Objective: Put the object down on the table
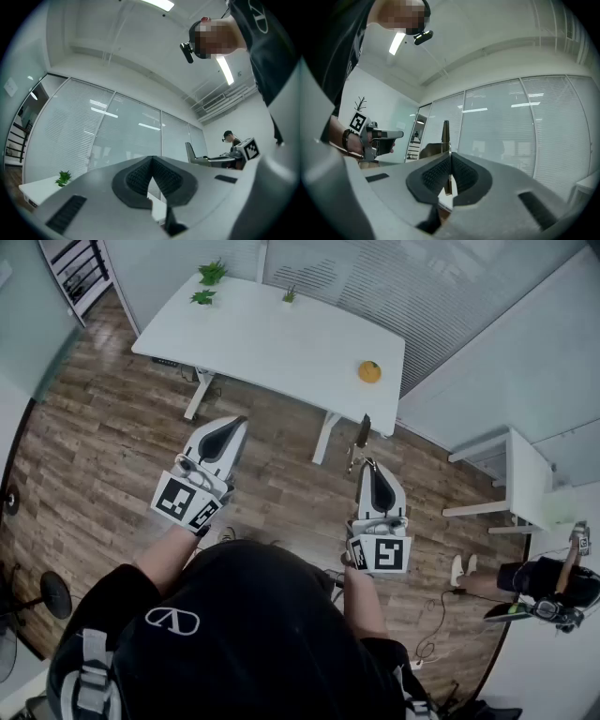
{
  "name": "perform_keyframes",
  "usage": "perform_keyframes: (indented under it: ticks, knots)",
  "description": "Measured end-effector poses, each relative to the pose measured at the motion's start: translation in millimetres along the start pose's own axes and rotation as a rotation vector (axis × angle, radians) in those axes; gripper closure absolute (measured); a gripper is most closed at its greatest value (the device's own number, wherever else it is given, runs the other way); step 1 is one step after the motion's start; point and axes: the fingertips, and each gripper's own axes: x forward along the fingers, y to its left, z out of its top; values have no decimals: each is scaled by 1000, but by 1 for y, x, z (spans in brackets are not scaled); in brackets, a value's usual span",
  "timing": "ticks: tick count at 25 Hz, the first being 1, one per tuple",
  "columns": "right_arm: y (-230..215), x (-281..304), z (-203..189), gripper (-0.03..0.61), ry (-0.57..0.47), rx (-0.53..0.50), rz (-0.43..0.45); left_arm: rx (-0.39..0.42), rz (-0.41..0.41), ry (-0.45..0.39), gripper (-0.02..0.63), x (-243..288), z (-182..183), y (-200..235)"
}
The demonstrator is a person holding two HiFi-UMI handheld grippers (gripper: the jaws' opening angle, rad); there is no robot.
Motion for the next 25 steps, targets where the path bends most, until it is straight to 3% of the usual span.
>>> perform_keyframes:
  ticks: [25]
  knots:
    - [-29,-3,-10,571,-42,59,18,23,23,6,609,20,-9,-17]
